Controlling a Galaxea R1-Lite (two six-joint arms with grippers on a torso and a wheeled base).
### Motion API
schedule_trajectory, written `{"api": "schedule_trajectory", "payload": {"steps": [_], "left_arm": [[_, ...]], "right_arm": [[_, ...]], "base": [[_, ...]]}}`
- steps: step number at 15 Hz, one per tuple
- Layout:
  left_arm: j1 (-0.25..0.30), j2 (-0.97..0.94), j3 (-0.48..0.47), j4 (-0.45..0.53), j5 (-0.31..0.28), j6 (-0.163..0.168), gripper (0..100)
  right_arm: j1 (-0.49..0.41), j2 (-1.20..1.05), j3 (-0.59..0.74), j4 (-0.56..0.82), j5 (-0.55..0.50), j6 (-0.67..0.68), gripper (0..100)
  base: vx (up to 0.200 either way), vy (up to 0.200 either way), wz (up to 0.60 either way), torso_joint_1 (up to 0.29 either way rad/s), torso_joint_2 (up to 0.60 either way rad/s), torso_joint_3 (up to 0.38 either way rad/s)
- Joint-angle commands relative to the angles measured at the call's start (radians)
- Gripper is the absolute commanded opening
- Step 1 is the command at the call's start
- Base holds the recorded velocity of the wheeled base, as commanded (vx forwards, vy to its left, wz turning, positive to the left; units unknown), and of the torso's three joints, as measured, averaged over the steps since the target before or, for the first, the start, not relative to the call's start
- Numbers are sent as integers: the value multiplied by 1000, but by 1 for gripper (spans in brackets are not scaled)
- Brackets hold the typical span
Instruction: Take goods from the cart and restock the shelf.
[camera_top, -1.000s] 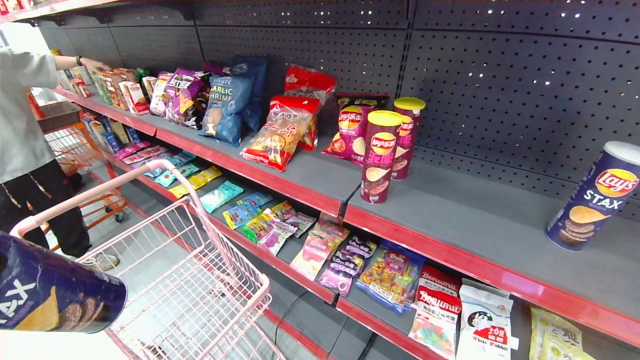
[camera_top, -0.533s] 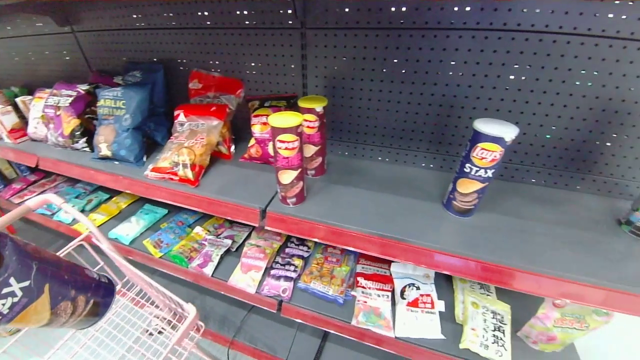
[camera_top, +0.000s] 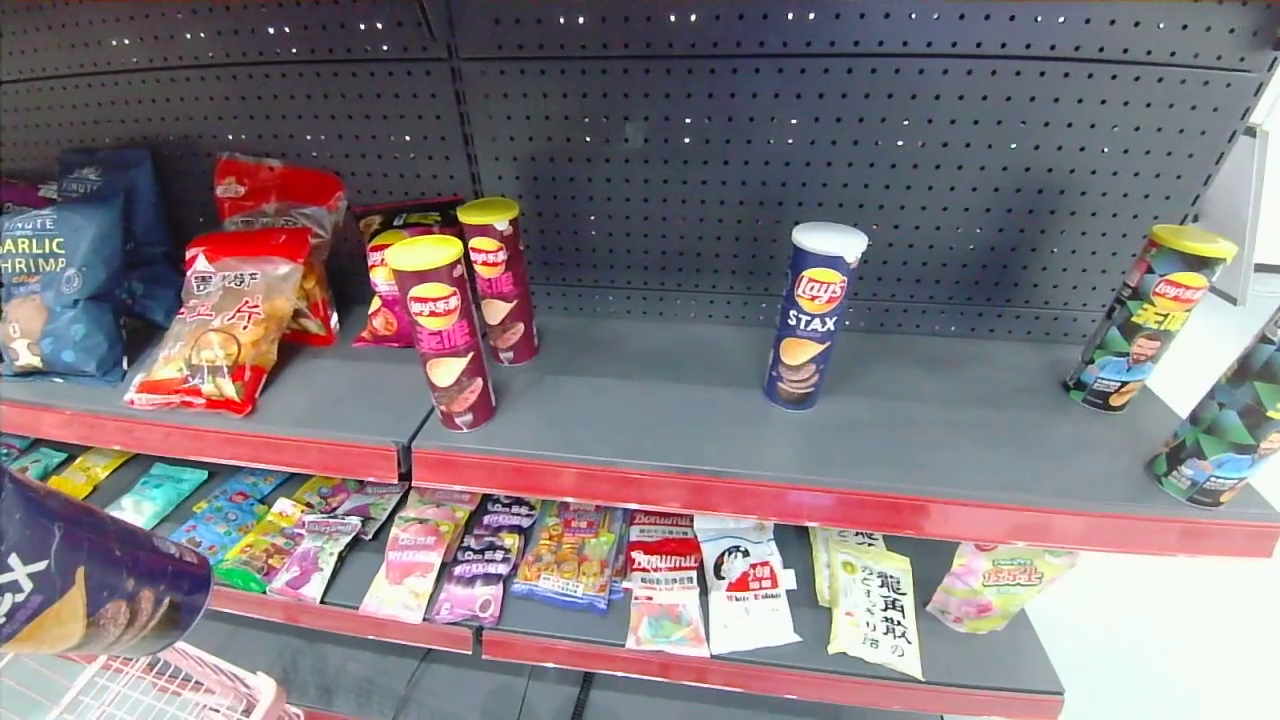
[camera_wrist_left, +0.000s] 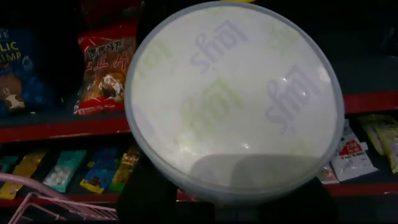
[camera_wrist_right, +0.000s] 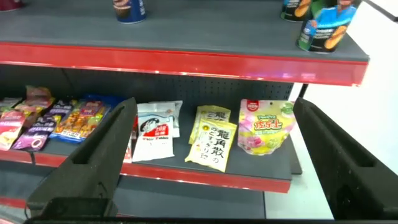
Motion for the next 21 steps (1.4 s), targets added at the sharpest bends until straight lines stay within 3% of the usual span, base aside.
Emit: {"api": "schedule_trajectory", "payload": {"steps": [1, 5, 7, 10, 14, 15, 17, 18, 20, 21], "left_arm": [[-1, -15, 3, 0, 0, -1, 0], [-1, -28, 3, 6, -1, 11, 0], [-3, -43, 3, 8, -6, 45, 0], [-10, -86, 3, 9, -18, 45, 0], [-12, -223, -2, 144, -63, 44, 0], [-15, -259, -5, 190, -74, 33, 0], [-15, -284, 6, 204, -75, -4, 0], [-15, -282, 9, 209, -77, -4, 0], [-12, -241, 6, 206, -78, -4, 0], [-12, -232, 5, 206, -78, -4, 0]], "right_arm": [[0, 1, 1, 0, 0, -1, 100], [0, 1, 1, 0, 2, -2, 100], [0, 1, 1, 0, 2, -1, 100], [2, 1, 1, 0, 3, -7, 100], [2, 1, -1, 2, 51, -11, 100], [5, 7, -33, -1, 101, -47, 100], [16, 426, -420, 8, 178, -14, 100], [31, 500, -481, 10, 189, -30, 100], [92, 738, -559, -23, 219, -194, 100], [125, 857, -615, -69, 224, -177, 100]], "base": [[200, 0, 0, -2, -2, 2], [200, 0, 0, -7, 0, 2], [0, 0, 0, 0, 0, 0], [0, 0, 0, 0, 0, 0], [0, 0, 0, 0, 0, 0], [0, 0, 0, 0, 0, 0], [0, 0, 0, 0, 0, 0], [0, 0, 0, 0, 0, 0], [0, 0, 0, 0, 0, 0], [0, 0, 0, 0, 0, 0]]}}
